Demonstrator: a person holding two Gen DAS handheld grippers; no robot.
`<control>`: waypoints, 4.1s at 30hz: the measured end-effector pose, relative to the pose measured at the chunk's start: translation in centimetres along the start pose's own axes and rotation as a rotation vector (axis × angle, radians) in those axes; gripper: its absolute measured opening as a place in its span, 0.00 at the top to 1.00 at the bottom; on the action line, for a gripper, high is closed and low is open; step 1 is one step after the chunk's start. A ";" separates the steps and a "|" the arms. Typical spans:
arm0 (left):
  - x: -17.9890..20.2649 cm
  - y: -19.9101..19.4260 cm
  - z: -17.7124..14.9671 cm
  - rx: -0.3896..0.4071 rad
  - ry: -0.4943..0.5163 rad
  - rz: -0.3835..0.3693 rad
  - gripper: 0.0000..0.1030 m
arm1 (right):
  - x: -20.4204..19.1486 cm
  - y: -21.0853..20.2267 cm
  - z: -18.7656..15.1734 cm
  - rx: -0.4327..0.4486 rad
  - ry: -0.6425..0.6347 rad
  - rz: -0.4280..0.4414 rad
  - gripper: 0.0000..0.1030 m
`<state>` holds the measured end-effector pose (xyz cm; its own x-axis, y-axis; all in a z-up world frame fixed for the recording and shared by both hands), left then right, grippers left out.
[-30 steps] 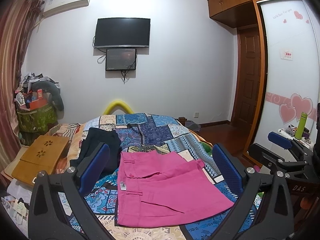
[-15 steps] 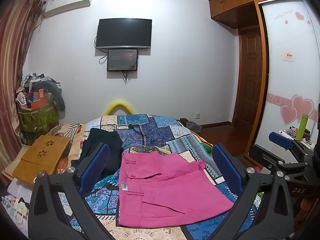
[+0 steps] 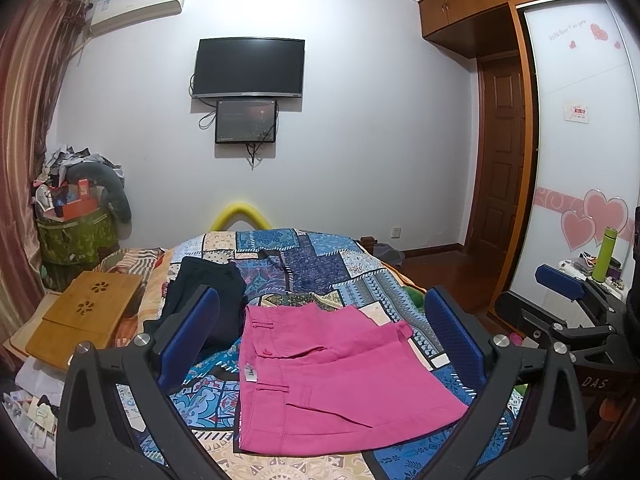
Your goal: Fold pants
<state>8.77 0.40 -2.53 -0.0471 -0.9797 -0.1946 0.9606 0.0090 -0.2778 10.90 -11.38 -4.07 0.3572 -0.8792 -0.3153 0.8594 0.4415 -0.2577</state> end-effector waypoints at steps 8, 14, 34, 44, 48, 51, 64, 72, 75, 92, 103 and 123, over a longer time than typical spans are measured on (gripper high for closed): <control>-0.2 0.6 -0.3 -0.019 -0.001 0.001 0.00 | 0.0 0.3 -0.3 -0.014 0.008 0.003 0.00; -0.8 2.0 -1.0 -0.047 -0.023 0.032 0.00 | 0.3 1.4 -0.6 -0.035 0.012 0.009 0.00; -4.9 21.1 -12.8 -0.501 -0.029 -0.055 0.00 | 10.5 14.7 -8.5 -0.394 -0.001 -0.105 0.01; -8.0 27.3 -19.6 -0.750 0.002 -0.107 0.13 | 14.4 20.7 -11.4 -0.613 0.057 -0.072 0.21; -7.7 28.5 -21.9 -0.831 -0.035 -0.180 0.35 | 14.6 22.2 -12.1 -0.645 0.033 -0.068 0.35; -7.3 29.2 -22.9 -0.874 -0.031 -0.200 0.51 | 14.4 23.3 -12.7 -0.677 -0.003 -0.058 0.43; -5.8 28.5 -21.0 -0.836 -0.055 -0.328 0.59 | 14.5 24.7 -14.1 -0.750 -0.012 -0.024 0.85; -6.1 29.9 -23.5 -0.939 -0.096 -0.287 0.67 | 14.2 24.4 -13.3 -0.711 -0.082 -0.026 0.92; -6.3 30.1 -23.8 -0.947 -0.119 -0.293 0.71 | 14.3 24.5 -13.5 -0.714 -0.071 -0.027 0.93; -5.7 29.3 -24.5 -0.939 -0.003 -0.189 0.83 | 14.8 24.9 -14.1 -0.721 -0.092 -0.104 0.95; -7.0 28.6 -22.5 -0.873 0.009 -0.154 0.67 | 15.5 20.5 -10.7 -0.681 -0.055 -0.101 0.79; -7.8 33.7 -20.1 -0.884 0.040 -0.160 0.46 | 18.5 24.5 -8.7 -0.638 0.102 -0.136 0.53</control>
<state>36.00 12.41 -29.30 -0.1874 -0.9749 -0.1200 0.3808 0.0405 -0.9238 35.38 -15.24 -24.20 0.1973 -0.9273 -0.3182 0.4979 0.3744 -0.7823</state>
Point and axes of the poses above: each gripper's, at about its wrist camera, not at the fingertips, and y roughly the way its jaws point, x to its right, z to its top, the point moved 9 cm from there along y, roughly the way its jaws point, and after that the axes turned 14 degrees about y, right-handed, at the moved point
